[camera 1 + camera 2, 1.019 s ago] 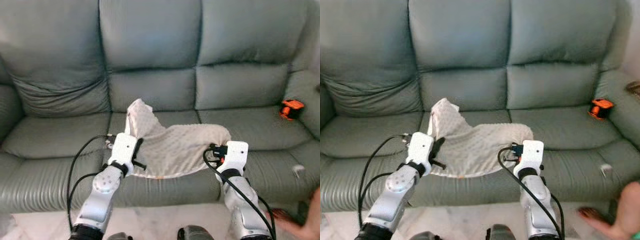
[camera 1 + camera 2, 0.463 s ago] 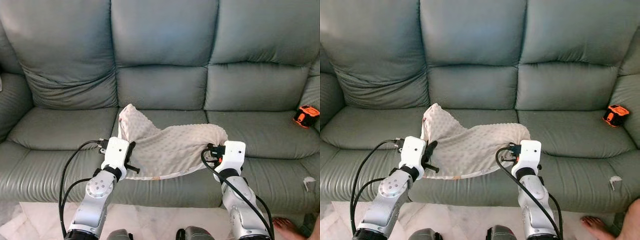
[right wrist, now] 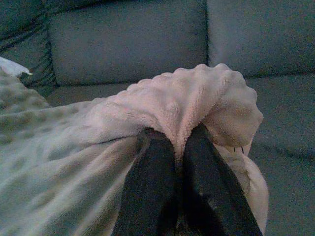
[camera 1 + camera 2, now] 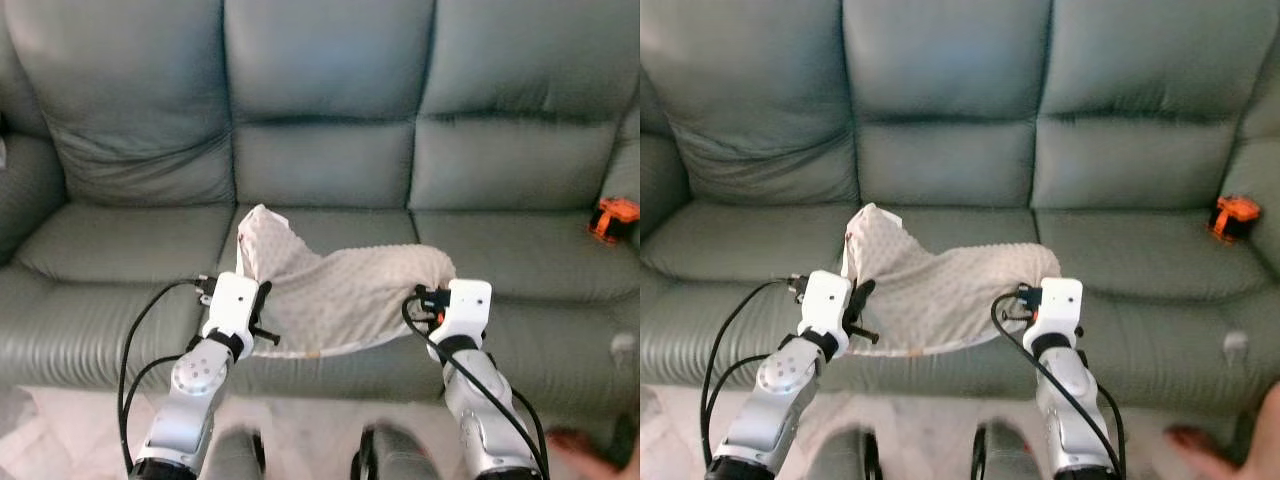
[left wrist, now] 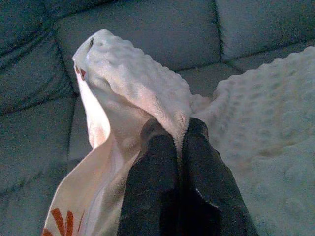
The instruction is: Move the pillow to the sofa
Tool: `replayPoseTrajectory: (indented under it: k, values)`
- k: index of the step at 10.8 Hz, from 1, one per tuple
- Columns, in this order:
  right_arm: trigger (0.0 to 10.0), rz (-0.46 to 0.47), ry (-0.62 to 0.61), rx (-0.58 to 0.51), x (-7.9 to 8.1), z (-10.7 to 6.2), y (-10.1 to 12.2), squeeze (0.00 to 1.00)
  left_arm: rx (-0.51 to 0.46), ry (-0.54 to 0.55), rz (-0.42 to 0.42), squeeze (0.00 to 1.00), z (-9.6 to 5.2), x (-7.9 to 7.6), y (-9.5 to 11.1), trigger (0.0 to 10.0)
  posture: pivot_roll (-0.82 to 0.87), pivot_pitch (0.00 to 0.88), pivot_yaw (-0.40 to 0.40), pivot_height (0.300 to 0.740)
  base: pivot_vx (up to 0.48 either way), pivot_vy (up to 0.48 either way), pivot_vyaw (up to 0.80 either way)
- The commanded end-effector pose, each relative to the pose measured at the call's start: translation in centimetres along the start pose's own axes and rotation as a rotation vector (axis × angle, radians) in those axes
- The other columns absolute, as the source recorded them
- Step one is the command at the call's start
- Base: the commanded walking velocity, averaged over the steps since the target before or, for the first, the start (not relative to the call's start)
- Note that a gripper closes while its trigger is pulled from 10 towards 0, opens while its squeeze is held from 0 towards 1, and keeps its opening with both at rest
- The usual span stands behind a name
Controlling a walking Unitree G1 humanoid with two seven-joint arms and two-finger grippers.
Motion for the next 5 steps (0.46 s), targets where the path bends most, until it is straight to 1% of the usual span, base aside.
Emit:
replayPoseTrajectory:
  k: [1, 5]
  values:
    - [10.0, 0.011, 0.012, -0.017, 0.33, 0.12, 0.29, 0.00, -0.033, 0.009, 0.005, 0.00, 0.08, 0.23, 0.74, 10.0, -0.03, 0.000, 0.029, 0.617, 0.000, 0.000, 0.00]
    - [10.0, 0.021, 0.011, -0.023, 0.23, -0.01, 0.25, 0.00, -0.059, 0.023, 0.000, 0.00, 0.12, 0.46, 1.29, 10.0, -0.03, 0.000, 0.034, 0.617, 0.000, 0.000, 0.00]
Point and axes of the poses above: a point about 5 cm out from each wrist's last joint towards the gripper, its own z axis pointing out of the wrist towards the gripper, its own y axis along the axis of the wrist's last joint, x = y × z, the point moved 1 cm from there along z, pointing out of the wrist towards the gripper, and after that the axes turned 14 degrees about z, right-handed, at the moved point
